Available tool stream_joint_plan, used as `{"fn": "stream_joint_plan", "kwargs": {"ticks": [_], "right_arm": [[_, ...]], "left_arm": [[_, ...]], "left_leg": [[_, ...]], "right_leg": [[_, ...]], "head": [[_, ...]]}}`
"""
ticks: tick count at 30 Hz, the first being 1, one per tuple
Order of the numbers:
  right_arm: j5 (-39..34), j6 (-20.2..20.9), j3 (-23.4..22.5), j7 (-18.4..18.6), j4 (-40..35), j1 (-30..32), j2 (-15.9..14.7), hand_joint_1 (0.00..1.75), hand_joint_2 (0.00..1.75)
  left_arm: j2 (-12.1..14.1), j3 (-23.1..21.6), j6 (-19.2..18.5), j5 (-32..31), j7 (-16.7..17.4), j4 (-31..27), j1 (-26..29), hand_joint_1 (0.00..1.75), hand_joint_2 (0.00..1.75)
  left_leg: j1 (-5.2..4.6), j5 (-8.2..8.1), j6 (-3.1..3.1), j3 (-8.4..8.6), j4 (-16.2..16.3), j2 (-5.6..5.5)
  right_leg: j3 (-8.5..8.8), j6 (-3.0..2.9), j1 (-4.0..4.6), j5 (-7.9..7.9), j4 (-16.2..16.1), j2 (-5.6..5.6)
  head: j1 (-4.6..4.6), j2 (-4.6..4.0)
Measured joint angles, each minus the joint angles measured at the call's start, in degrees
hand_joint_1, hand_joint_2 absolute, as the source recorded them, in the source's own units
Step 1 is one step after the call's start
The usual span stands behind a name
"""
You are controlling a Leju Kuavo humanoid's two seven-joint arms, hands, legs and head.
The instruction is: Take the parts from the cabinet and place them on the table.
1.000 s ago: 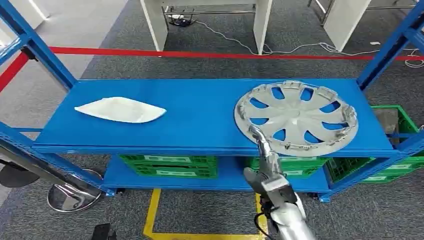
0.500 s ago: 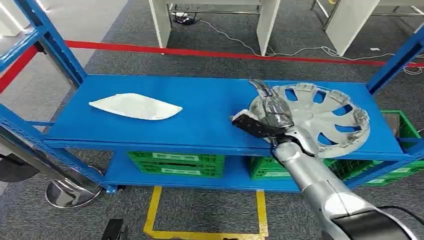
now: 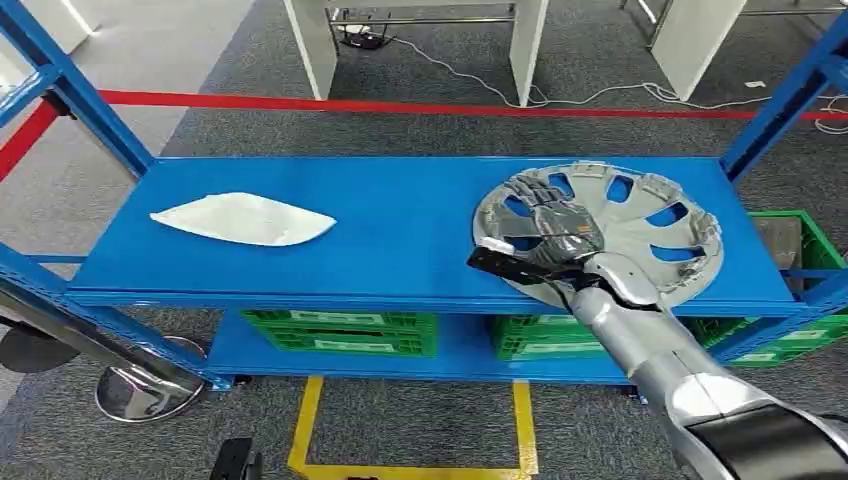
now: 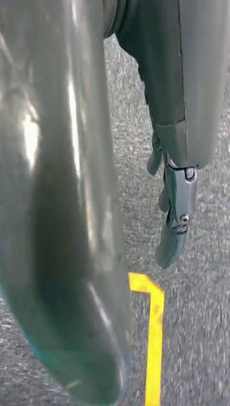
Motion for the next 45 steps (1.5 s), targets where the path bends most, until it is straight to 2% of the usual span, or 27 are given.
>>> {"fn": "stream_joint_plan", "kwargs": {"ticks": [1, 3, 4, 6, 8, 10, 11, 13, 14, 15, 17, 19, 21, 24, 25, 26, 27, 29, 30, 31, 32, 35, 36, 39, 41, 42, 45], "right_arm": [[-0.59, 0.77, -0.02, 0.24, -0.85, 0.50, -0.44, 0.00, 0.00], [-2.21, 2.40, -0.46, 0.92, -3.63, 2.05, -1.64, 0.00, 0.00], [-3.10, 2.94, -0.90, 0.92, -4.95, 2.84, -2.14, 0.00, 0.00], [-4.13, 3.65, -1.53, 0.83, -6.80, 4.25, -3.10, 0.00, 0.00], [-4.43, 4.02, -2.07, 0.87, -8.62, 5.87, -3.97, 0.00, 0.00], [-4.50, 4.32, -2.45, 0.92, -10.25, 6.86, -4.74, 0.00, 0.00], [-4.52, 4.48, -2.62, 0.94, -10.80, 6.93, -5.20, 0.00, 0.00], [-4.52, 5.09, -2.67, 1.22, -11.30, 7.37, -5.42, 0.00, 0.00], [-4.63, 5.55, -2.71, 1.29, -11.54, 7.94, -5.64, 0.00, 0.00], [-4.87, 6.20, -2.71, 1.59, -11.69, 8.49, -5.79, 0.00, 0.00], [-5.48, 7.14, -2.73, 1.66, -12.02, 9.01, -5.83, 0.00, 0.00], [-5.81, 7.60, -2.73, 1.66, -12.63, 8.97, -5.83, 0.00, 0.00], [-5.88, 7.80, -2.71, 1.64, -12.85, 8.91, -5.83, 0.00, 0.00], [-6.40, 8.22, -2.71, 1.02, -13.11, 9.85, -5.83, 0.00, 0.00], [-6.60, 8.48, -2.71, 0.76, -13.52, 10.66, -5.83, 0.00, 0.00], [-6.95, 8.74, -2.71, 0.52, -14.27, 11.24, -5.83, 0.00, 1.75], [-6.95, 8.85, -2.69, 0.26, -14.93, 11.93, -5.81, 0.00, 1.75], [-6.31, 8.72, -2.47, 0.06, -16.28, 14.15, -5.75, 0.00, 1.75], [-5.90, 8.67, -2.43, 0.24, -16.83, 15.50, -5.75, 0.00, 1.75], [-5.55, 8.65, -2.29, 0.63, -17.20, 16.64, -5.75, 0.00, 1.75], [-5.24, 8.32, -2.10, 1.07, -17.57, 17.38, -5.75, 0.00, 1.75], [-3.71, 6.40, -1.95, 2.21, -18.01, 18.34, -5.68, 0.00, 1.75], [-3.36, 5.94, -1.95, 2.25, -18.01, 18.65, -5.68, 0.00, 1.75], [-1.63, 5.35, -1.92, 3.65, -18.05, 19.23, -5.68, 0.00, 1.75], [-0.94, 5.24, -1.92, 4.50, -18.20, 19.62, -5.81, 0.00, 1.75], [-0.76, 5.20, -1.90, 4.70, -18.18, 19.68, -6.01, 0.00, 1.75], [0.35, 4.96, -1.75, 5.48, -18.20, 20.53, -6.14, 0.00, 1.75]], "left_arm": [[0.02, 0.20, 0.02, 0.13, 0.00, 0.00, 0.07, 0.00, 0.00], [0.11, 0.63, 0.04, 0.33, 0.09, 0.00, 0.08, 0.00, 0.00], [0.13, 0.90, 0.04, 0.46, 0.18, 0.00, 0.08, 0.00, 0.00], [0.13, 1.44, 0.04, 0.66, 0.28, 0.02, -0.02, 0.00, 0.00], [0.20, 1.90, 0.04, 1.05, 0.31, 0.02, 0.14, 0.00, 0.00], [0.20, 2.23, 0.04, 1.14, 0.28, 0.02, 0.22, 0.00, 0.00], [0.17, 2.34, 0.04, 1.16, 0.24, 0.02, 0.12, 0.00, 0.00], [0.17, 2.71, 0.04, 1.16, 0.22, 0.02, 0.00, 0.00, 0.00], [0.17, 2.86, 0.02, 1.18, 0.20, 0.02, 0.01, 0.00, 0.00], [0.20, 2.99, 0.02, 1.27, 0.18, 0.02, 0.07, 0.00, 0.00], [0.20, 3.30, 0.02, 1.35, 0.07, 0.02, 0.12, 0.00, 0.00], [0.20, 3.45, -0.02, 1.51, 0.02, 0.02, -0.04, 0.00, 0.00], [0.20, 3.58, -0.02, 1.53, -0.02, 0.02, -0.19, 0.00, 0.00], [0.22, 3.76, -0.02, 1.66, -0.02, 0.02, -0.10, 0.00, 0.00], [0.24, 3.89, -0.02, 1.66, -0.04, 0.02, -0.12, 0.00, 0.00], [0.26, 4.24, -0.02, 1.66, -0.07, 0.02, -0.07, 0.00, 0.00], [0.28, 4.35, -0.02, 1.70, -0.09, 0.02, -0.12, 0.00, 0.00], [0.28, 4.61, -0.02, 1.73, -0.07, 0.02, -0.17, 0.00, 0.00], [0.28, 4.70, -0.02, 1.70, -0.07, 0.04, -0.08, 0.00, 0.00], [0.24, 4.72, -0.02, 1.66, -0.07, 0.04, 0.05, 0.00, 0.00], [0.24, 4.76, -0.04, 1.62, -0.07, 0.04, 0.11, 0.00, 0.00], [0.22, 4.98, -0.11, 1.16, -0.07, 0.04, -0.07, 0.00, 0.00], [0.20, 5.05, -0.11, 1.16, -0.07, 0.04, -0.16, 0.00, 0.00], [0.13, 5.16, -0.09, 1.16, -0.13, 0.04, -0.07, 0.00, 0.00], [0.02, 5.29, -0.09, 1.11, -0.13, 0.04, -0.11, 0.00, 0.00], [-0.04, 5.42, -0.09, 1.11, -0.13, 0.04, -0.21, 0.00, 0.00], [-0.15, 5.70, -0.13, 1.11, -0.13, 0.04, -0.17, 0.00, 0.00]], "left_leg": [[0.00, 1.46, 0.13, 0.48, -1.23, 0.00], [-0.04, 7.74, 0.83, 4.63, -11.14, -0.01], [-0.11, 9.81, 1.30, 6.53, -15.99, -0.04], [-0.40, 8.51, 1.63, 7.54, -17.80, -0.02], [-0.55, 8.39, 1.85, 7.37, -17.63, -0.11], [-0.04, 8.95, 2.60, 7.98, -18.75, 0.03], [-0.02, 8.99, 2.92, 8.07, -18.84, 0.02], [-0.06, 8.94, 3.05, 8.06, -18.81, 0.08], [-0.07, 8.91, 3.11, 8.04, -18.79, 0.06], [-0.07, 8.89, 3.12, 8.08, -18.78, 0.00], [-0.07, 8.83, 3.12, 8.15, -18.71, -0.07], [-0.07, 8.56, 2.73, 8.24, -18.42, -0.08], [-0.50, 8.25, 2.17, 7.86, -17.94, -0.11], [-0.32, 8.64, 1.52, 7.93, -18.35, -0.10], [-0.40, 8.45, 1.16, 8.01, -18.13, -0.14], [-0.35, 7.57, 0.73, 7.78, -17.38, -0.02], [-0.20, 5.39, 0.33, 6.41, -14.21, 0.02], [-0.05, 1.40, -0.08, 2.31, -5.30, 0.02], [-0.05, 0.34, -0.10, 0.57, -1.73, 0.02], [-0.06, 0.78, 0.00, 0.10, -1.00, 0.02], [-0.08, 2.41, 0.21, 0.83, -2.56, 0.02], [-0.60, 9.40, 1.92, 7.41, -16.66, 0.00], [-0.71, 8.51, 2.21, 8.21, -18.17, 0.08], [-1.02, 8.55, 2.32, 8.04, -18.37, 0.04], [-0.43, 9.38, 2.80, 8.75, -19.77, 0.16], [-0.34, 9.48, 3.15, 8.75, -19.86, 0.13], [-0.37, 9.50, 3.20, 8.58, -19.84, 0.13]], "right_leg": [[0.12, 0.03, 0.00, -0.08, 0.00, 0.06], [0.74, 0.29, 0.02, -0.38, 0.00, 0.25], [0.95, 0.45, 0.01, -0.58, -0.02, 0.25], [0.65, 1.03, 0.32, -0.61, 0.05, 0.34], [0.75, 1.69, 0.14, -0.49, -0.34, 0.25], [0.36, 2.34, 0.07, -1.22, 0.16, 0.32], [-0.78, 2.49, 0.16, -2.81, 2.50, 0.22], [-5.24, 2.80, 0.10, -6.79, 11.65, 0.18], [-7.30, 2.93, 0.11, -8.09, 15.60, 0.17], [-8.42, 2.98, 0.12, -8.12, 17.46, 0.18], [-6.79, 2.88, 0.10, -4.49, 13.20, 0.17], [-1.47, 2.62, 0.10, 0.76, 2.45, 0.04], [0.36, 2.06, 0.34, -0.27, -0.34, 0.15], [0.21, 1.17, 0.61, -0.14, -0.16, 0.18], [0.36, 0.73, 0.18, 0.14, -0.47, 0.07], [0.50, 0.54, 0.04, 0.17, -0.49, 0.07], [0.54, 0.13, 0.00, 0.11, -0.49, 0.05], [0.61, -0.02, 0.07, 0.03, -0.48, -0.04], [0.62, -0.10, 0.15, -0.03, -0.48, -0.15], [0.64, -0.10, 0.20, -0.03, -0.48, -0.15], [0.67, -0.09, 0.29, -0.04, -0.47, -0.10], [1.00, 0.06, 0.44, -0.14, -0.49, 0.01], [0.81, 0.32, 0.91, -0.29, -0.33, -0.01], [0.79, 1.22, 0.44, 0.04, -0.72, -0.05], [0.43, 1.81, 0.52, -0.71, -0.09, 0.01], [-0.82, 2.03, 0.53, -2.53, 2.35, -0.05], [-6.91, 2.71, 0.19, -8.15, 15.31, -0.08]], "head": [[-0.02, 0.00], [-0.02, 0.00], [-0.05, 0.00], [-0.06, 0.00], [0.02, 0.00], [0.07, 0.00], [0.28, 0.00], [0.24, 0.00], [0.28, 0.00], [0.37, 0.00], [0.37, 0.00], [0.33, 0.00], [0.33, 0.00], [0.24, 0.00], [0.30, 0.00], [0.13, 0.00], [-0.42, 0.00], [-0.39, 0.00], [-0.48, 0.00], [-0.39, 0.00], [-0.46, 0.00], [-0.42, 0.00], [-0.37, 0.00], [-0.46, 0.00], [-0.37, 0.00], [-0.02, 0.00], [-0.02, 0.00]]}}
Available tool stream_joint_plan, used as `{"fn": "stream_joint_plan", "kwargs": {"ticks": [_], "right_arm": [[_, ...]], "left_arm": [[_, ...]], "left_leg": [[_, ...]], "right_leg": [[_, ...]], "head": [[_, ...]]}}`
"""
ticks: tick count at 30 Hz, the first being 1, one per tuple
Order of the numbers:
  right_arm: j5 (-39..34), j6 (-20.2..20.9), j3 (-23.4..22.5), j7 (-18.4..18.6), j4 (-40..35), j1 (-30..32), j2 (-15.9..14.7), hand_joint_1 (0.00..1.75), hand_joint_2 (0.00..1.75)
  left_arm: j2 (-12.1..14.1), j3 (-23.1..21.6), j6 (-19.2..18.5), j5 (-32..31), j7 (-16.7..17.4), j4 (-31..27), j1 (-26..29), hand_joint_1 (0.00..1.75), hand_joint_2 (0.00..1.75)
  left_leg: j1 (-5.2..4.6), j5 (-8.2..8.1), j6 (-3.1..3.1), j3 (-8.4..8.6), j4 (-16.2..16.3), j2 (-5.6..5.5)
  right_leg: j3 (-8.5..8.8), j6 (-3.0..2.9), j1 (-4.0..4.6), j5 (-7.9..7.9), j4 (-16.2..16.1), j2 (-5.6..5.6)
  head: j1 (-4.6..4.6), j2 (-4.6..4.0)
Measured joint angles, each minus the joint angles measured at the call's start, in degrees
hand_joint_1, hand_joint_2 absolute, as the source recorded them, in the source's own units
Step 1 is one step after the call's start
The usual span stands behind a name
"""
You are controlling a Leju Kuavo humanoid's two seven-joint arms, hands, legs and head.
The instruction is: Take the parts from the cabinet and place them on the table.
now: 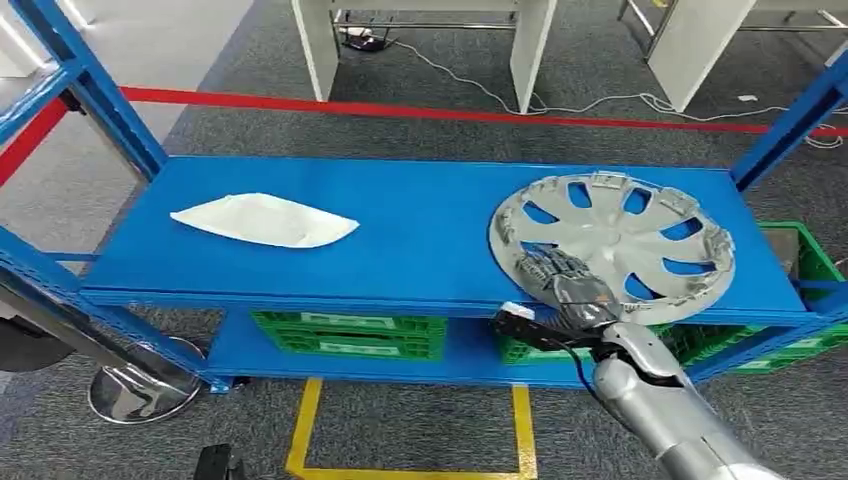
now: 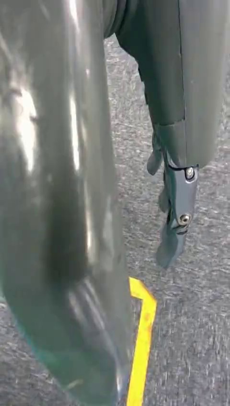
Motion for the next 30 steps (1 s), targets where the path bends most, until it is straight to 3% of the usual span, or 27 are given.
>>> {"fn": "stream_joint_plan", "kwargs": {"ticks": [1, 2, 4, 5, 6, 7, 9, 11, 13, 15, 16, 17, 18, 20, 21, 22, 24, 26, 28, 30], "right_arm": [[0.61, -0.02, 0.04, 0.56, -0.02, 0.50, -0.09, 0.00, 1.75], [1.36, -0.20, 0.07, 1.01, -0.33, 0.92, -0.28, 0.00, 1.75], [3.18, -0.54, 0.18, 2.40, -1.40, 1.33, -0.57, 0.00, 1.75], [3.87, -0.83, 0.17, 2.99, -1.73, 1.36, -0.70, 0.00, 1.75], [4.42, -1.07, 0.17, 3.43, -1.90, 1.38, -0.81, 0.00, 1.75], [5.04, -1.44, 0.17, 3.95, -2.29, 1.59, -0.83, 0.00, 1.75], [6.00, -2.03, 0.11, 4.94, -2.56, 1.75, -0.96, 0.00, 1.75], [6.75, -2.43, 0.07, 5.81, -2.73, 1.70, -1.00, 0.00, 1.75], [7.08, -2.51, -0.29, 5.97, -2.82, 1.64, -1.07, 0.00, 1.75], [7.17, -2.51, -0.50, 5.97, -2.80, 1.68, -1.14, 0.00, 1.75], [7.15, -2.56, -0.50, 5.90, -2.80, 1.75, -1.14, 0.00, 1.75], [7.08, -2.75, -0.59, 5.62, -2.80, 1.84, -1.14, 0.00, 1.75], [6.88, -3.26, -0.83, 5.09, -2.80, 1.84, -1.14, 0.00, 1.75], [5.63, -4.92, -1.33, 3.14, -3.37, 1.58, -1.11, 0.00, 1.75], [4.80, -5.90, -1.57, 1.72, -4.13, 1.31, -1.11, 0.00, 1.75], [4.31, -6.57, -1.77, 0.90, -4.71, 0.94, -1.09, 0.00, 1.75], [3.43, -7.32, -1.90, -0.53, -6.73, 0.28, -0.77, 0.00, 1.75], [2.64, -6.99, -1.86, -1.16, -9.23, 0.02, -0.46, 0.00, 1.75], [1.35, -5.04, -1.66, -1.53, -11.39, -0.96, -0.35, 0.00, 1.75], [0.57, -3.71, -1.46, -1.36, -12.61, -1.78, -0.37, 0.00, 1.75]], "left_arm": [[0.00, 0.11, 0.00, 0.00, 0.00, 0.00, 0.03, 0.00, 0.00], [-0.02, 0.22, 0.02, -0.04, 0.00, 0.02, 0.10, 0.00, 0.00], [-0.07, 0.37, 0.00, -0.15, 0.04, 0.02, 0.12, 0.00, 0.00], [-0.09, 0.39, -0.07, -0.26, 0.04, 0.02, 0.09, 0.00, 0.00], [-0.04, 0.42, -0.11, -0.42, 0.04, 0.00, 0.06, 0.00, 0.00], [-0.09, 0.44, -0.13, -0.48, 0.04, 0.00, 0.02, 0.00, 0.00], [-0.09, 0.48, -0.15, -0.59, -0.02, 0.00, 0.07, 0.00, 0.00], [-0.09, 0.50, -0.15, -0.66, -0.11, 0.00, 0.00, 0.00, 0.00], [-0.11, 0.55, -0.18, -0.77, -0.22, 0.00, -0.04, 0.00, 0.00], [-0.09, 0.66, -0.17, -0.83, -0.22, 0.00, 0.06, 0.00, 0.00], [-0.09, 0.72, -0.17, -0.83, -0.22, 0.02, 0.15, 0.00, 0.00], [-0.09, 0.76, -0.20, -0.94, -0.22, 0.00, 0.17, 0.00, 0.00], [-0.09, 0.81, -0.20, -1.09, -0.22, 0.00, 0.13, 0.00, 0.00], [-0.09, 0.83, -0.17, -1.16, -0.22, 0.00, 0.08, 0.00, 0.00], [-0.09, 0.85, -0.15, -1.18, -0.22, 0.02, 0.08, 0.00, 0.00], [-0.13, 0.90, -0.13, -1.20, -0.20, 0.02, 0.03, 0.00, 0.00], [-0.15, 0.94, -0.09, -1.36, -0.15, 0.02, 0.04, 0.00, 0.00], [-0.28, 1.07, -0.09, -1.46, -0.02, 0.00, 0.06, 0.00, 0.00], [-0.39, 1.31, -0.09, -1.81, -0.02, 0.00, -0.13, 0.00, 0.00], [-0.44, 1.42, -0.13, -1.88, 0.00, 0.02, -0.13, 0.00, 0.00]], "left_leg": [[0.02, 0.00, 0.00, 0.03, 0.01, -0.03], [0.05, -0.01, -0.01, 0.11, 0.02, -0.07], [0.15, -0.17, -0.27, 0.25, 0.21, -0.11], [0.17, -0.32, -0.52, 0.25, 0.42, -0.11], [-0.28, -0.58, -1.00, 0.01, 0.74, -0.15], [-0.28, -0.57, -1.22, -0.13, 1.00, -0.15], [-0.10, -0.34, -1.64, -0.06, 0.88, -0.13], [0.04, -1.11, -2.36, -0.19, 1.58, -0.14], [0.20, -5.02, -3.00, -2.57, 7.27, -0.08], [0.32, -9.23, -3.30, -6.68, 16.92, -0.07], [0.34, -9.72, -3.29, -7.71, 19.47, -0.08], [0.35, -8.74, -3.22, -7.42, 18.94, -0.08], [0.34, -6.61, -3.04, -6.03, 15.99, -0.08], [0.30, -1.53, -2.41, -1.16, 5.83, -0.08], [0.20, -0.97, -2.02, 0.40, 2.21, -0.09], [0.03, -1.36, -1.93, 0.76, 1.25, -0.08], [-0.11, -1.53, -1.74, 0.39, 1.30, -0.05], [0.16, -0.98, -0.92, 0.64, 0.51, -0.03], [0.34, -0.74, -0.31, 0.58, 0.35, -0.01], [0.30, -0.78, -0.16, 0.49, 0.36, 0.00]], "right_leg": [[-0.77, 0.19, -0.03, 0.03, 1.53, -0.01], [-0.22, 0.28, -0.11, 1.37, 0.34, -0.03], [4.60, 0.34, -0.34, 6.60, -9.33, -0.14], [7.24, 0.40, -0.48, 8.40, -14.36, -0.28], [8.32, 0.13, -0.17, 7.18, -16.02, -0.15], [8.47, -0.68, -0.26, 7.63, -16.13, 0.14], [8.36, -1.29, 0.07, 7.66, -15.91, 0.21], [8.50, -2.05, -0.31, 8.05, -16.25, 0.13], [8.44, -2.53, -0.35, 8.05, -16.25, 0.01], [8.31, -2.56, -0.31, 8.05, -16.23, -0.02], [8.30, -2.56, -0.31, 8.06, -16.22, 0.01], [8.33, -2.56, -0.31, 8.06, -16.22, 0.02], [8.36, -2.55, -0.30, 8.06, -16.20, 0.05], [8.60, -2.43, -0.28, 8.05, -16.20, 0.04], [8.51, -2.25, -0.20, 8.03, -16.20, 0.02], [8.28, -1.93, 0.13, 7.99, -15.96, 0.09], [7.89, -1.26, -0.05, 8.24, -16.09, 0.05], [7.96, -0.45, -0.06, 8.19, -16.30, -0.01], [5.53, -0.27, -0.18, 5.07, -11.84, -0.05], [1.13, 0.01, -0.21, 0.83, -2.12, -0.04]], "head": [[0.02, 0.00], [0.04, 0.00], [0.02, 0.00], [0.02, 0.00], [0.07, 0.00], [-0.15, 0.00], [-0.02, 0.00], [-0.04, 0.00], [-0.35, 0.00], [-0.33, 0.00], [-0.35, 0.00], [-0.33, 0.00], [-0.35, 0.00], [-0.33, 0.00], [-0.31, 0.00], [-0.27, 0.00], [-0.26, 0.00], [-0.26, 0.00], [-0.02, 0.00], [-0.07, 0.00]]}}
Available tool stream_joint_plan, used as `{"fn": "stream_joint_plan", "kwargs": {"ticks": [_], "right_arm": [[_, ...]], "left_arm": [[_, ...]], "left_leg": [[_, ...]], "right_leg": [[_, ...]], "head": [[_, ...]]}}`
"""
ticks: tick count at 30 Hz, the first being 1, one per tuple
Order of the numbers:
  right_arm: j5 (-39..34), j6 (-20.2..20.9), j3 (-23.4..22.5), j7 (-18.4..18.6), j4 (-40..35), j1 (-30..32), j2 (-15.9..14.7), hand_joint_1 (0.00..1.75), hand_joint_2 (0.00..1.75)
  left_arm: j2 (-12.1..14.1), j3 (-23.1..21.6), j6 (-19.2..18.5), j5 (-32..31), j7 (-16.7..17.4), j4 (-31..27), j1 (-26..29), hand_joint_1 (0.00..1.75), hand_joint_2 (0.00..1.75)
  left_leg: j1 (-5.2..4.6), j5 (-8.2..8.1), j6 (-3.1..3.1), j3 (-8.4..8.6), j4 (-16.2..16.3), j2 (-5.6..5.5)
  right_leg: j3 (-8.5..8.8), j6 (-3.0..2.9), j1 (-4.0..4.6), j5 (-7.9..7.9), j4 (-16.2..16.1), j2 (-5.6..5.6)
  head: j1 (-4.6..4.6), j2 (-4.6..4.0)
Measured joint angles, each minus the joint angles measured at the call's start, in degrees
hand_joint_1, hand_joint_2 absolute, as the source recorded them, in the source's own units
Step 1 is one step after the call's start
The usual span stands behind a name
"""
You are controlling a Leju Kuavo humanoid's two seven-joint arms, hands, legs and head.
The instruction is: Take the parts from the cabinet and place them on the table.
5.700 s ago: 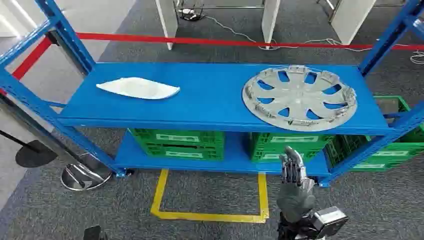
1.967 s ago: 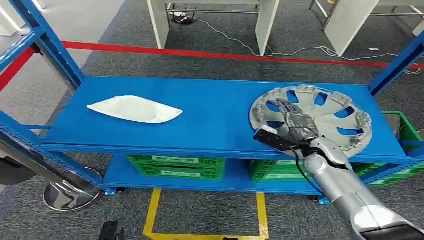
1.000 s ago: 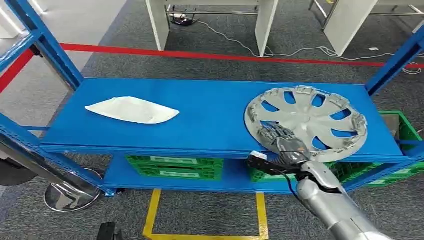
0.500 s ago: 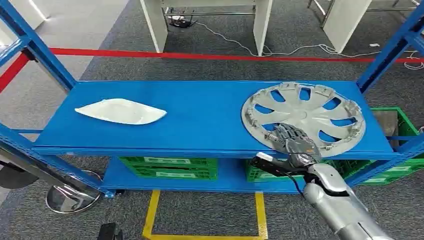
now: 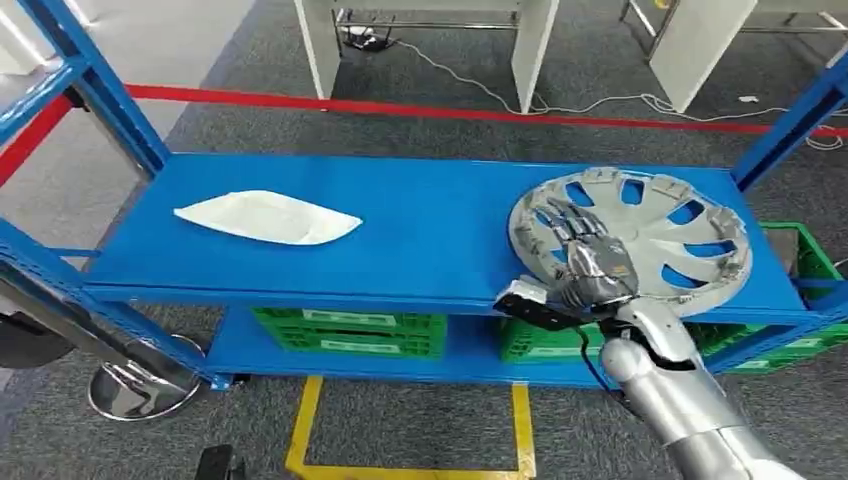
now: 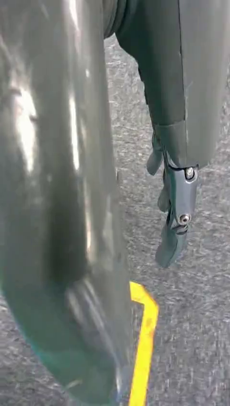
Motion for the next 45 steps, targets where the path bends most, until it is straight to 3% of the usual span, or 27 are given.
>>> {"fn": "stream_joint_plan", "kwargs": {"ticks": [1, 2, 3, 5, 6, 7, 10, 12, 13, 15, 16, 17, 19, 21, 23, 26, 28, 31, 32, 33, 34, 36, 37, 38, 42, 43, 45], "right_arm": [[-0.19, 0.39, 0.06, 0.11, -0.45, -0.14, 0.02, 0.00, 1.75], [-0.33, 0.57, 0.11, 0.11, -0.74, -0.14, 0.00, 0.00, 1.75], [-0.37, 0.65, 0.18, 0.09, -1.00, -0.19, 0.00, 0.00, 1.75], [-0.59, 0.72, 0.33, 0.04, -1.68, -0.56, 0.00, 0.00, 1.75], [-0.61, 0.72, 0.44, 0.04, -1.94, -0.90, 0.00, 0.00, 1.75], [-0.63, 0.76, 0.50, 0.04, -1.99, -1.32, 0.02, 0.00, 1.75], [-0.63, 0.81, 0.59, 0.02, -2.49, -1.04, 0.00, 0.00, 1.75], [-0.72, 1.03, 0.61, 0.02, -2.69, -1.42, -0.02, 0.00, 1.75], [-0.92, 1.53, 0.68, -0.11, -2.84, -1.84, -0.02, 0.00, 1.75], [-2.66, 4.03, 0.83, -0.24, -2.86, -2.70, -0.13, 0.00, 1.75], [-3.45, 5.15, 0.92, -0.24, -2.86, -3.13, -0.48, 0.00, 1.75], [-4.22, 6.28, 1.01, -0.15, -2.88, -3.78, -0.85, 0.00, 1.75], [-6.15, 9.53, 1.18, 0.15, -2.88, -5.74, -1.94, 0.00, 1.75], [-9.38, 14.00, 1.27, 0.15, -2.80, -8.14, -3.11, 0.00, 1.75], [-12.62, 17.54, 1.29, -0.11, -1.52, -10.57, -4.40, 0.00, 1.75], [-15.04, 20.02, 1.55, -0.57, 1.86, -12.46, -6.38, 0.00, 1.75], [-16.13, 21.03, 1.97, -1.34, 4.12, -12.96, -7.70, 0.00, 1.75], [-17.51, 22.60, 2.27, -1.86, 7.72, -13.08, -9.66, 0.00, 1.75], [-17.79, 23.06, 2.40, -2.21, 8.62, -12.76, -10.19, 0.00, 1.75], [-18.01, 23.28, 2.60, -2.32, 9.47, -12.39, -10.65, 0.00, 1.75], [-18.12, 23.36, 2.75, -2.34, 10.01, -12.26, -11.06, 0.00, 1.75], [-18.21, 23.52, 3.02, -2.32, 10.69, -12.41, -11.82, 0.00, 1.75], [-18.16, 23.69, 3.10, -2.21, 11.08, -12.49, -12.13, 0.00, 1.75], [-18.07, 24.09, 3.26, -2.05, 11.59, -12.70, -12.22, 0.00, 1.75], [-18.18, 24.67, 3.89, -2.05, 13.77, -12.21, -13.01, 0.00, 1.75], [-18.32, 24.78, 4.00, -2.12, 14.12, -12.29, -13.11, 0.00, 1.75], [-18.51, 24.87, 4.22, -2.21, 14.78, -12.42, -13.25, 0.00, 1.75]], "left_arm": [[0.00, 0.04, 0.00, -0.02, 0.00, -0.02, 0.03, 0.00, 0.00], [0.00, 0.11, 0.00, -0.02, 0.00, -0.02, 0.06, 0.00, 0.00], [0.00, 0.17, 0.00, -0.04, 0.02, -0.02, 0.08, 0.00, 0.00], [-0.09, 0.31, 0.00, -0.07, 0.02, -0.02, 0.05, 0.00, 0.00], [-0.11, 0.33, 0.00, -0.09, 0.02, 0.00, 0.03, 0.00, 0.00], [-0.09, 0.35, 0.00, -0.09, 0.02, 0.00, -0.04, 0.00, 0.00], [-0.13, 0.39, 0.00, -0.09, 0.09, 0.00, 0.05, 0.00, 0.00], [-0.09, 0.42, 0.00, -0.11, 0.11, 0.00, 0.03, 0.00, 0.00], [-0.09, 0.42, 0.00, -0.15, 0.09, -0.02, -0.01, 0.00, 0.00], [-0.02, 0.44, -0.04, -0.17, 0.11, 0.00, -0.03, 0.00, 0.00], [0.00, 0.44, -0.06, -0.24, 0.15, 0.00, 0.00, 0.00, 0.00], [0.00, 0.44, -0.09, -0.44, 0.17, 0.00, 0.09, 0.00, 0.00], [0.07, 0.46, -0.13, -0.52, 0.17, 0.00, 0.12, 0.00, 0.00], [0.13, 0.46, -0.42, -0.77, 0.18, -0.02, 0.08, 0.00, 0.00], [0.20, 0.46, -0.79, -1.20, 0.20, 0.00, 0.05, 0.00, 0.00], [0.24, 0.48, -0.90, -1.71, 0.24, 0.00, 0.04, 0.00, 0.00], [0.17, 0.50, -1.03, -1.90, 0.22, 0.00, -0.03, 0.00, 0.00], [0.15, 0.52, -1.09, -2.21, 0.20, 0.00, -0.01, 0.00, 0.00], [0.17, 0.57, -1.09, -2.21, 0.20, 0.00, 0.08, 0.00, 0.00], [0.17, 0.61, -1.09, -2.25, 0.20, 0.00, 0.17, 0.00, 0.00], [0.17, 0.65, -1.09, -2.25, 0.20, 0.00, 0.15, 0.00, 0.00], [0.13, 0.66, -1.09, -2.32, 0.20, 0.00, 0.02, 0.00, 0.00], [0.13, 0.68, -1.09, -2.38, 0.20, 0.00, -0.01, 0.00, 0.00], [0.15, 0.70, -1.09, -2.45, 0.20, 0.00, -0.11, 0.00, 0.00], [0.18, 0.83, -1.11, -2.89, 0.17, 0.00, -0.03, 0.00, 0.00], [0.15, 0.83, -1.11, -2.95, 0.17, 0.00, -0.06, 0.00, 0.00], [0.13, 0.83, -1.11, -3.08, 0.17, 0.00, -0.13, 0.00, 0.00]], "left_leg": [[-0.01, -0.01, 0.03, -0.01, 0.02, -0.02], [-0.01, -0.01, 0.03, 0.02, 0.03, -0.06], [0.01, -0.03, 0.01, 0.06, 0.07, -0.12], [0.06, -0.23, -0.28, 0.27, 0.23, -0.20], [-0.02, -0.47, -0.65, 0.24, 0.46, -0.19], [-0.56, -0.71, -1.02, -0.16, 0.94, -0.20], [-0.34, -0.44, -1.50, -0.27, 0.92, -0.15], [-0.23, -1.32, -2.11, -0.44, 1.60, -0.15], [-0.24, -2.90, -2.53, -1.37, 3.82, -0.10], [0.01, -7.27, -3.02, -5.43, 12.82, -0.10], [0.01, -8.69, -3.10, -7.47, 16.97, -0.10], [0.01, -8.81, -3.07, -8.64, 19.19, -0.10], [0.00, -5.07, -2.70, -7.12, 15.14, -0.10], [-0.13, 0.45, -1.80, -2.68, 5.06, -0.12], [-0.42, 0.25, -1.18, -1.06, 1.35, -0.12], [-0.47, 0.14, -0.82, -1.26, 0.95, -0.24], [0.00, 0.73, -0.21, -0.58, -0.16, -0.21], [-0.08, 0.63, 0.18, -0.66, -0.14, -0.27], [-0.09, 0.61, 0.20, -0.68, -0.08, -0.28], [-0.09, 0.60, 0.20, -0.64, -0.06, -0.28], [-0.09, 0.56, 0.19, -0.61, -0.03, -0.28], [-0.04, 0.24, -0.15, -0.51, 0.30, -0.26], [-0.16, -0.08, -0.55, -0.58, 0.68, -0.25], [-0.61, -0.32, -0.88, -1.01, 1.25, -0.27], [-0.44, -0.34, -1.67, -1.13, 1.24, -0.25], [-0.40, -1.12, -2.13, -1.18, 1.87, -0.20], [-0.14, -4.94, -2.74, -4.25, 8.80, -0.14]], "right_leg": [[-1.77, 0.15, 0.02, -1.07, 3.62, 0.00], [-2.36, 0.20, -0.02, -0.64, 4.52, -0.01], [-1.53, 0.20, -0.04, 1.00, 2.75, -0.02], [3.47, 0.11, -0.15, 6.42, -7.58, -0.11], [5.70, 0.07, -0.22, 7.92, -12.28, -0.26], [7.19, -0.07, 0.04, 6.85, -13.58, -0.27], [6.69, -1.13, 0.24, 6.82, -13.45, -0.01], [6.81, -1.93, -0.23, 7.11, -13.77, -0.05], [6.82, -2.25, -0.25, 7.08, -13.77, 0.00], [6.81, -2.43, -0.21, 7.03, -13.76, 0.00], [6.80, -2.46, -0.18, 7.01, -13.74, -0.01], [6.82, -2.47, -0.16, 7.00, -13.73, -0.02], [6.87, -2.47, -0.10, 6.99, -13.70, 0.06], [7.12, -2.34, -0.03, 6.91, -13.71, 0.13], [6.78, -1.79, 0.27, 6.92, -13.59, 0.25], [6.82, -0.69, 0.18, 7.24, -14.17, -0.03], [5.86, -0.14, 0.11, 5.81, -12.76, -0.06], [-0.63, 0.41, 0.09, 0.03, 0.35, 0.00], [-2.33, 0.56, 0.09, -0.71, 3.34, 0.00], [-2.90, 0.68, 0.05, 0.04, 3.82, -0.02], [-2.01, 0.71, 0.02, 1.98, 1.51, -0.04], [3.15, 0.78, -0.25, 7.60, -9.04, -0.18], [5.13, 0.82, -0.37, 8.03, -13.21, -0.33], [6.17, 0.33, -0.08, 7.43, -13.86, -0.13], [5.86, -1.21, -0.24, 7.80, -13.61, -0.03], [6.01, -1.57, -0.38, 7.79, -13.67, -0.05], [6.03, -2.02, -0.39, 7.74, -13.67, -0.08]], "head": [[0.13, 0.00], [0.04, 0.00], [0.11, 0.00], [0.07, 0.00], [0.09, 0.00], [0.09, 0.00], [0.00, 0.00], [0.04, 0.00], [-0.35, 0.00], [-0.35, 0.00], [-0.39, 0.00], [-0.35, 0.00], [-0.37, 0.00], [-0.37, 0.00], [-0.33, 0.00], [-0.35, 0.00], [-0.17, 0.00], [-0.09, 0.00], [0.04, 0.00], [0.00, 0.00], [0.04, 0.00], [0.02, 0.00], [0.04, 0.00], [0.15, 0.00], [0.11, 0.00], [0.00, 0.00], [-0.17, 0.00]]}}
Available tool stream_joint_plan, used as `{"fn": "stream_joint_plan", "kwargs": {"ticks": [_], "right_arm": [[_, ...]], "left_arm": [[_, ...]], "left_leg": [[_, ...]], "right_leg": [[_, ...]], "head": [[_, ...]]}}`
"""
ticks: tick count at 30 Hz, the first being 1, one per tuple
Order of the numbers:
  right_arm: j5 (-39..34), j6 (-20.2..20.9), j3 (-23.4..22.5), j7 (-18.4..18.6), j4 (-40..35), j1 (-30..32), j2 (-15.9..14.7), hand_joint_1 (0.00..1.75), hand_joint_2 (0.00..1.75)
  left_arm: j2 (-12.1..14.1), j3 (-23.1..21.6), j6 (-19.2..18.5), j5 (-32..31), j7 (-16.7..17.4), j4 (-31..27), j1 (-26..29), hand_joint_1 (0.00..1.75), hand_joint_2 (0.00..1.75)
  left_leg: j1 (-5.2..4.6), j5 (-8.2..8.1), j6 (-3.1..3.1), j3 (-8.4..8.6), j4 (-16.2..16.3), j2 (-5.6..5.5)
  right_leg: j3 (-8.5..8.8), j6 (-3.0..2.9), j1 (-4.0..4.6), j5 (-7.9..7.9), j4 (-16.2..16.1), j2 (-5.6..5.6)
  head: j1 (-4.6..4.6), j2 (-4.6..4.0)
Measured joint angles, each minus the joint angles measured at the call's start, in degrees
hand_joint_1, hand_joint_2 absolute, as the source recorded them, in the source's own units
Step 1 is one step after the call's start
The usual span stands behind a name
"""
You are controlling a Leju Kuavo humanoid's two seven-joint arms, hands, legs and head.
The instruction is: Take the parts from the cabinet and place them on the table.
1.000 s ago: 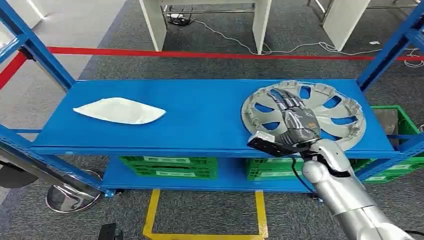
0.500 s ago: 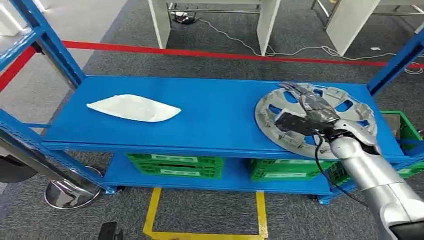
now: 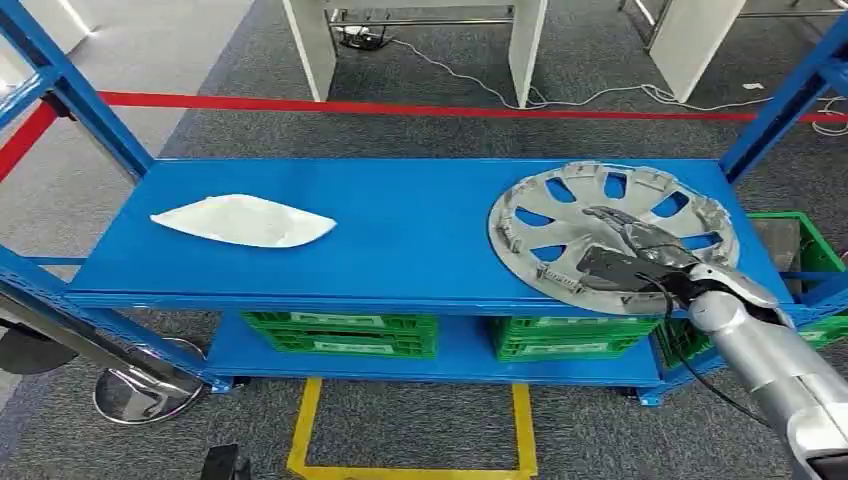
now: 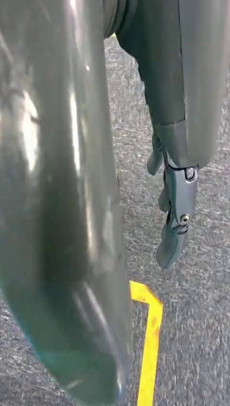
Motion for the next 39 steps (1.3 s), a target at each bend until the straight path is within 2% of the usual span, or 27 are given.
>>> {"fn": "stream_joint_plan", "kwargs": {"ticks": [2, 3, 4, 5, 7, 8, 9, 11, 13, 14, 17, 18, 19, 20, 22, 23, 24, 27, 28, 29, 30, 33, 34, 35, 37, 38, 39], "right_arm": [[-0.15, 0.04, 0.13, 0.00, 1.00, -0.06, -0.07, 0.00, 1.75], [-0.15, 0.09, 0.15, 0.13, 1.42, -0.25, -0.07, 0.00, 1.75], [-0.04, 0.20, 0.24, 0.31, 1.90, -0.51, -0.09, 0.00, 1.75], [0.11, 0.26, 0.31, 0.50, 2.25, -0.78, -0.18, 0.00, 1.75], [0.55, 0.44, 0.65, 1.20, 2.84, -1.34, -0.41, 0.00, 1.75], [0.61, 0.48, 0.83, 1.22, 3.12, -1.61, -0.48, 0.00, 1.75], [0.70, 0.70, 0.94, 1.35, 3.51, -1.82, -0.68, 0.00, 1.75], [0.77, 1.79, 1.14, 1.70, 4.13, -2.49, -1.15, 0.00, 1.75], [0.74, 2.54, 1.33, 2.05, 4.55, -2.93, -1.90, 0.00, 1.75], [0.72, 2.73, 1.46, 2.01, 4.83, -3.09, -2.25, 0.00, 1.75], [0.61, 2.93, 1.77, 2.03, 5.70, -3.35, -2.58, 0.00, 1.75], [0.48, 2.86, 1.86, 2.03, 5.92, -3.34, -2.58, 0.00, 0.00], [0.33, 2.47, 1.90, 2.03, 6.12, -3.34, -2.58, 0.00, 0.00], [0.28, 2.07, 1.95, 2.03, 6.23, -3.34, -2.58, 0.00, 0.00], [0.52, -1.67, 2.12, 1.64, 6.34, -3.15, -2.41, 0.00, 0.00], [0.66, -4.30, 2.08, 1.24, 6.36, -2.83, -2.10, 0.00, 0.00], [0.94, -7.16, 2.03, 0.81, 6.27, -2.50, -1.42, 0.00, 0.00], [1.99, -12.20, 1.51, 0.41, 5.59, -0.16, 0.37, 0.00, 0.00], [2.29, -13.22, 1.16, 0.18, 4.96, 0.45, 0.94, 0.00, 0.00], [2.45, -13.58, 0.96, 0.11, 4.59, 0.69, 1.14, 0.00, 0.00], [2.65, -14.05, 0.76, 0.09, 4.04, 1.02, 1.53, 0.00, 0.00], [2.86, -14.14, 0.41, 0.09, 3.34, 2.12, 1.90, 0.00, 0.00], [3.13, -14.08, 0.20, 0.09, 2.90, 2.70, 2.03, 0.00, 0.00], [3.52, -14.01, -0.04, 0.02, 2.40, 3.14, 2.08, 0.00, 0.00], [5.25, -14.60, -0.42, -0.33, 1.11, 3.76, 2.10, 0.00, 0.00], [6.64, -15.51, -0.46, -0.54, -0.05, 4.15, 2.10, 0.00, 0.00], [7.76, -16.26, -0.50, -0.88, -0.70, 4.46, 2.10, 0.00, 1.75]], "left_arm": [[0.02, 0.02, 0.00, -0.04, 0.00, 0.00, 0.08, 0.00, 0.00], [0.02, 0.04, 0.00, -0.07, 0.00, 0.00, 0.17, 0.00, 0.00], [0.02, 0.09, 0.00, -0.09, 0.00, 0.00, 0.19, 0.00, 0.00], [0.02, 0.13, 0.00, -0.11, 0.00, 0.00, 0.14, 0.00, 0.00], [0.02, 0.35, 0.00, -0.22, 0.00, 0.00, 0.06, 0.00, 0.00], [0.02, 0.46, 0.00, -0.24, 0.00, 0.00, 0.00, 0.00, 0.00], [0.02, 0.48, 0.00, -0.41, 0.00, 0.00, -0.08, 0.00, 0.00], [0.02, 0.48, 0.00, -0.68, 0.06, 0.00, 0.01, 0.00, 0.00], [-0.11, 0.50, 0.00, -0.83, 0.07, 0.00, 0.01, 0.00, 0.00], [-0.18, 0.52, 0.00, -0.94, 0.07, 0.00, -0.08, 0.00, 0.00], [-0.31, 0.52, -0.04, -1.03, 0.07, 0.02, -0.05, 0.00, 0.00], [-0.31, 0.52, -0.04, -1.05, 0.09, 0.02, 0.00, 0.00, 0.00], [-0.33, 0.55, -0.07, -1.05, 0.09, 0.02, 0.01, 0.00, 0.00], [-0.35, 0.55, -0.18, -1.03, 0.09, 0.02, -0.01, 0.00, 0.00], [-0.50, 0.57, -0.26, -1.03, 0.09, 0.02, -0.08, 0.00, 0.00], [-0.55, 0.57, -0.26, -1.05, 0.09, 0.02, -0.08, 0.00, 0.00], [-0.59, 0.59, -0.20, -1.05, 0.09, 0.02, -0.17, 0.00, 0.00], [-0.72, 0.68, 0.09, -1.14, 0.11, 0.02, -0.12, 0.00, 0.00], [-0.72, 0.70, 0.17, -1.18, 0.11, 0.02, -0.18, 0.00, 0.00], [-0.77, 0.70, 0.17, -1.20, 0.11, 0.02, -0.18, 0.00, 0.00], [-0.83, 0.72, 0.22, -1.20, 0.11, 0.02, -0.20, 0.00, 0.00], [-0.81, 0.90, 0.20, -1.25, 0.11, 0.02, -0.05, 0.00, 0.00], [-0.81, 0.94, 0.20, -1.27, 0.13, 0.02, 0.01, 0.00, 0.00], [-0.79, 0.98, 0.20, -1.29, 0.13, 0.02, 0.01, 0.00, 0.00], [-0.79, 1.07, 0.20, -1.51, 0.13, 0.02, -0.04, 0.00, 0.00], [-0.79, 1.07, 0.20, -1.59, 0.13, 0.02, -0.04, 0.00, 0.00], [-0.74, 1.09, 0.20, -1.62, 0.15, 0.02, -0.10, 0.00, 0.00]], "left_leg": [[0.05, -3.35, -0.22, -4.26, 9.05, 0.00], [0.05, -3.30, -0.19, -5.16, 10.74, 0.00], [0.04, -1.77, -0.02, -4.54, 9.40, 0.00], [0.02, 0.53, 0.24, -2.95, 5.91, 0.00], [-0.16, 5.36, 1.20, 2.00, -4.30, -0.03], [-0.39, 4.96, 1.59, 3.19, -6.71, -0.04], [-0.37, 4.73, 1.59, 3.42, -7.67, 0.05], [-0.59, 4.73, 1.89, 3.23, -7.54, 0.03], [-0.04, 5.66, 2.66, 3.77, -8.78, 0.02], [-0.09, 5.78, 2.88, 3.78, -8.93, 0.05], [-0.22, 5.85, 3.08, 3.43, -8.89, 0.05], [-0.25, 5.85, 3.08, 3.43, -8.87, 0.06], [-0.25, 5.84, 3.08, 3.49, -8.87, 0.06], [-0.24, 5.82, 3.06, 3.54, -8.82, 0.05], [-0.20, 5.59, 2.73, 3.60, -8.53, -0.02], [-0.31, 5.42, 2.43, 3.46, -8.34, -0.04], [-0.69, 5.27, 2.13, 3.06, -7.75, -0.07], [-0.47, 5.51, 1.50, 3.01, -7.91, -0.04], [-0.43, 5.02, 1.26, 2.86, -7.64, -0.05], [-0.44, 4.34, 0.92, 2.72, -6.94, -0.02], [-0.30, 1.82, 0.35, 1.01, -3.02, 0.01], [-0.06, -3.17, -0.14, -4.61, 9.45, 0.03], [-0.07, -2.82, -0.05, -5.14, 10.35, 0.03], [-0.08, -1.25, 0.14, -4.41, 8.71, 0.03], [-0.23, 4.11, 1.01, -0.07, -0.81, 0.01], [-0.44, 6.20, 1.71, 2.20, -5.77, -0.03], [-0.63, 5.28, 2.20, 2.99, -7.02, -0.02]], "right_leg": [[0.01, -0.08, 0.06, -0.05, 0.01, -0.02], [0.05, -0.10, 0.07, -0.06, 0.01, -0.01], [0.13, -0.10, 0.11, -0.07, 0.01, 0.03], [0.24, -0.09, 0.15, -0.07, 0.01, 0.06], [0.52, 0.00, 0.22, -0.11, 0.00, 0.07], [0.43, 0.19, 0.45, -0.15, 0.04, 0.10], [0.16, 0.56, 0.56, -0.16, 0.15, 0.12], [0.24, 1.35, 0.33, 0.13, -0.29, 0.05], [-0.21, 2.04, 0.15, -0.14, -0.25, 0.04], [-0.80, 2.17, 0.20, -1.42, 1.26, 0.05], [-7.26, 2.58, 0.15, -7.77, 14.85, 0.06], [-8.41, 2.68, 0.14, -8.08, 17.12, 0.05], [-8.21, 2.71, 0.12, -7.08, 16.62, 0.05], [-6.85, 2.71, 0.12, -5.14, 13.93, 0.04], [-1.53, 2.62, -0.04, 0.00, 3.34, -0.12], [-0.07, 2.49, -0.04, -0.40, 0.29, -0.18], [0.76, 1.96, 0.15, -0.45, -0.42, 0.06], [0.44, 1.02, 0.48, -0.35, -0.02, 0.09], [0.60, 0.60, -0.03, -0.19, -0.29, 0.00], [0.62, 0.45, 0.01, -0.20, -0.28, -0.01], [0.61, 0.00, -0.04, -0.25, -0.28, -0.06], [0.61, -0.09, 0.07, -0.29, -0.25, -0.15], [0.63, -0.09, 0.13, -0.30, -0.24, -0.13], [0.64, -0.11, 0.20, -0.32, -0.24, -0.09], [0.82, -0.10, 0.40, -0.35, -0.24, 0.03], [0.86, -0.04, 0.36, -0.40, -0.31, 0.05], [0.70, 0.17, 0.65, -0.39, -0.30, 0.05]], "head": [[-0.02, 0.00], [0.00, 0.00], [-0.04, 0.00], [-0.02, 0.00], [0.00, 0.00], [0.04, 0.00], [0.08, 0.00], [-0.02, 0.00], [0.04, 0.00], [0.29, 0.00], [0.50, 0.00], [0.52, 0.00], [0.46, 0.00], [0.52, 0.00], [0.50, 0.00], [0.50, 0.00], [0.55, 0.00], [0.50, 0.00], [0.59, 0.00], [0.44, 0.00], [0.02, 0.00], [0.04, 0.00], [0.07, 0.00], [0.04, 0.00], [0.06, 0.00], [0.07, 0.00], [0.17, 0.00]]}}
